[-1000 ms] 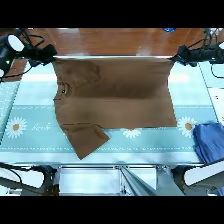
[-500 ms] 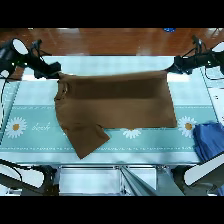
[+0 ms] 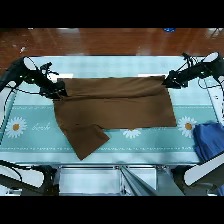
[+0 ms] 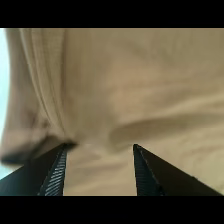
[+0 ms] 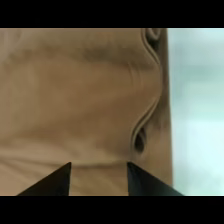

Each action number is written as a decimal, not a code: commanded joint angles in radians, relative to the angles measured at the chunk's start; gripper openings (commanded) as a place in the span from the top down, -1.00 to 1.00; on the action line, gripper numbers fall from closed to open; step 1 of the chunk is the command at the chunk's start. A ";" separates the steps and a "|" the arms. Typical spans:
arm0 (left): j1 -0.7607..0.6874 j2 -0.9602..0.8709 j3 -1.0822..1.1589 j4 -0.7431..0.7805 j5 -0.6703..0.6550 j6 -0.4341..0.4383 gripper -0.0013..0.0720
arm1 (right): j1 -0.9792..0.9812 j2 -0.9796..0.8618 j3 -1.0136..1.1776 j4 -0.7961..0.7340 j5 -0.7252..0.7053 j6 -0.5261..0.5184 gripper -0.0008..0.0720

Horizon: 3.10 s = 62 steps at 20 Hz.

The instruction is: Fold the shirts.

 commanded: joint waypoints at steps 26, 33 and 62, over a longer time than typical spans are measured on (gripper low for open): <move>0.238 0.645 -1.091 -0.464 0.312 0.143 -0.40 | -0.260 0.761 -0.979 0.166 -0.312 -0.049 -0.15; 0.206 0.581 -0.997 -0.460 0.272 0.216 0.93 | -0.399 0.761 -1.001 -0.179 -0.152 0.085 -0.15; 0.187 0.312 -0.293 -0.460 0.206 0.203 0.93 | -0.039 0.482 -0.581 0.163 -0.383 -0.095 0.92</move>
